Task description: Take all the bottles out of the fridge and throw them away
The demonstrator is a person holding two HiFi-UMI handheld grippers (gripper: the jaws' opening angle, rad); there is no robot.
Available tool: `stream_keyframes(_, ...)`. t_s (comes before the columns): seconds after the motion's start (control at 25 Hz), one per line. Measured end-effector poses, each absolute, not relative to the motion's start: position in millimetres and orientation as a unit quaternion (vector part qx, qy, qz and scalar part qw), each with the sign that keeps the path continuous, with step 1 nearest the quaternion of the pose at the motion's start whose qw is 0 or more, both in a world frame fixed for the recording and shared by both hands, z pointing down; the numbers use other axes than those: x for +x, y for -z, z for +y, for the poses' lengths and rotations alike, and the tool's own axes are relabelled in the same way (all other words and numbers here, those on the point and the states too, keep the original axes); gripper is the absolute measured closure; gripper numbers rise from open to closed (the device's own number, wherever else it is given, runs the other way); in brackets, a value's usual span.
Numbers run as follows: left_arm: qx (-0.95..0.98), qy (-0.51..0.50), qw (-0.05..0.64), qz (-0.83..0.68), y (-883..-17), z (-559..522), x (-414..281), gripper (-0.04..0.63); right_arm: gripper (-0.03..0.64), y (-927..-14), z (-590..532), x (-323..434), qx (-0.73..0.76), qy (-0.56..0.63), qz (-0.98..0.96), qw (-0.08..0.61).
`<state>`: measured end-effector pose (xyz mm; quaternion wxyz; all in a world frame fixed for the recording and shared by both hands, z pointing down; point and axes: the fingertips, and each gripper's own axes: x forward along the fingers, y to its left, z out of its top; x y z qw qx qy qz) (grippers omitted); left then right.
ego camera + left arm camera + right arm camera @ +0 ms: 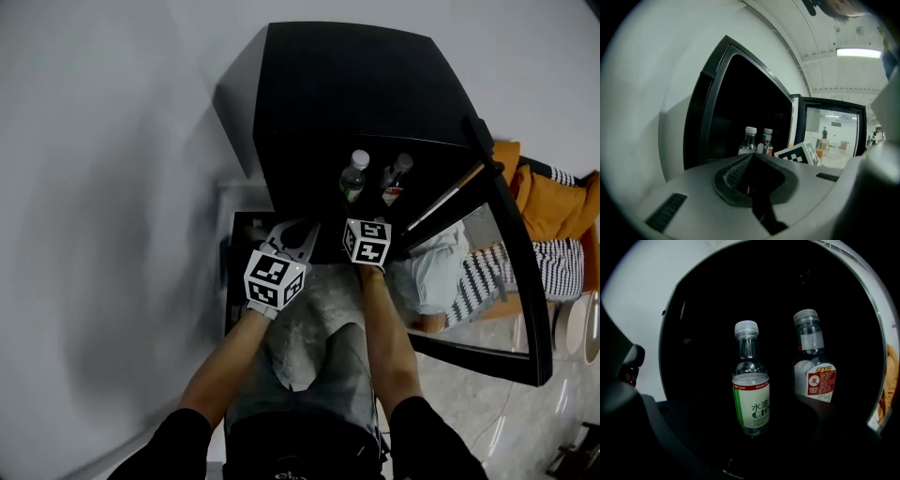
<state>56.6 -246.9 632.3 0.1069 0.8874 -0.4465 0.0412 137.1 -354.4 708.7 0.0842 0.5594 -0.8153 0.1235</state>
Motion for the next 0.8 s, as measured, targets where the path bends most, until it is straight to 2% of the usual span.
stream_keyframes(0.4, 0.890, -0.046, 0.084, -0.446, -667.3, -247.2, 52.8, 0.589, 0.305, -739.0, -390.5, 126.3, 0.575, -0.095, -0.806, 0.108)
stream_keyframes(0.8, 0.885, -0.052, 0.077, -0.456, -658.8, -236.2, 47.7, 0.589, 0.307, -729.0, -363.3, 131.5, 0.569, -0.089, -0.812, 0.092)
